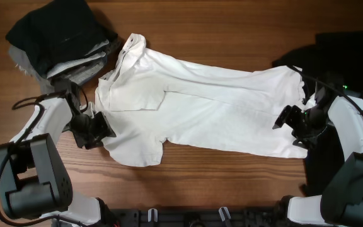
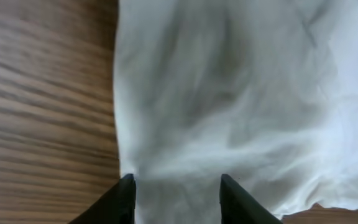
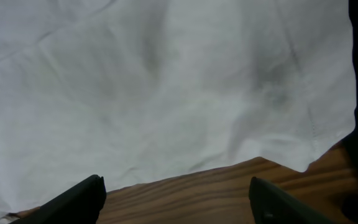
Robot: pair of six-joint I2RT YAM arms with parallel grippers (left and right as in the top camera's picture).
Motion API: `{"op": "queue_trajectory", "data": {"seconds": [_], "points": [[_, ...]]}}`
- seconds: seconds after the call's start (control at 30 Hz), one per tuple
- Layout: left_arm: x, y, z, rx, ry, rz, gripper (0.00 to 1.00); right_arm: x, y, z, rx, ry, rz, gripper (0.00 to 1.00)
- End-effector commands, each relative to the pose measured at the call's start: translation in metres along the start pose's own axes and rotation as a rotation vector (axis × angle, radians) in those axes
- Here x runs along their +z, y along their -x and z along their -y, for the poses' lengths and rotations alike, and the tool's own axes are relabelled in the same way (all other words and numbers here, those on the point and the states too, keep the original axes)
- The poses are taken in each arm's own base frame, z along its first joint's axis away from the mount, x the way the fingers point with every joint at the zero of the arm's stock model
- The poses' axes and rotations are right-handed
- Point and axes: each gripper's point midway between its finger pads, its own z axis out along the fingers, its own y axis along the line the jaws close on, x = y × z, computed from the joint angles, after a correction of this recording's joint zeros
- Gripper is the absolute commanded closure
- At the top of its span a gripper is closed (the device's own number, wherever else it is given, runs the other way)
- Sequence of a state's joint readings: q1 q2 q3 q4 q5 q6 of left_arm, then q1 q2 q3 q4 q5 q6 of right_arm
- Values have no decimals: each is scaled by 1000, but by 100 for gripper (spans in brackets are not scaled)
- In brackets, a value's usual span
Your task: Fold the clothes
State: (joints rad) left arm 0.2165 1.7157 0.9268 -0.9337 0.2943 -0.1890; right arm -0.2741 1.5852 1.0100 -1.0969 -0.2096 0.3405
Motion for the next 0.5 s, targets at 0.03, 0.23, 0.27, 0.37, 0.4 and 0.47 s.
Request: {"op": "queue_trajectory", "data": {"seconds": [0.03,0.23,0.27,0.37,0.4,0.47], "points": [[4,-12,13,-18,-94,-51,81,0,1,-2,31,20,6,18],[-9,-31,12,-31,-161,-148,37,-3,6,9,80,27,12,17],[-9,-36,6,-27,-129,-164,34,-3,8,12,90,28,14,17],[-7,-39,1,-23,-94,-170,34,-5,9,21,127,28,11,16],[-4,-39,2,-13,-92,-167,34,-4,8,22,133,28,9,16],[6,-42,5,19,-87,-163,37,4,1,27,145,23,-14,15]]}}
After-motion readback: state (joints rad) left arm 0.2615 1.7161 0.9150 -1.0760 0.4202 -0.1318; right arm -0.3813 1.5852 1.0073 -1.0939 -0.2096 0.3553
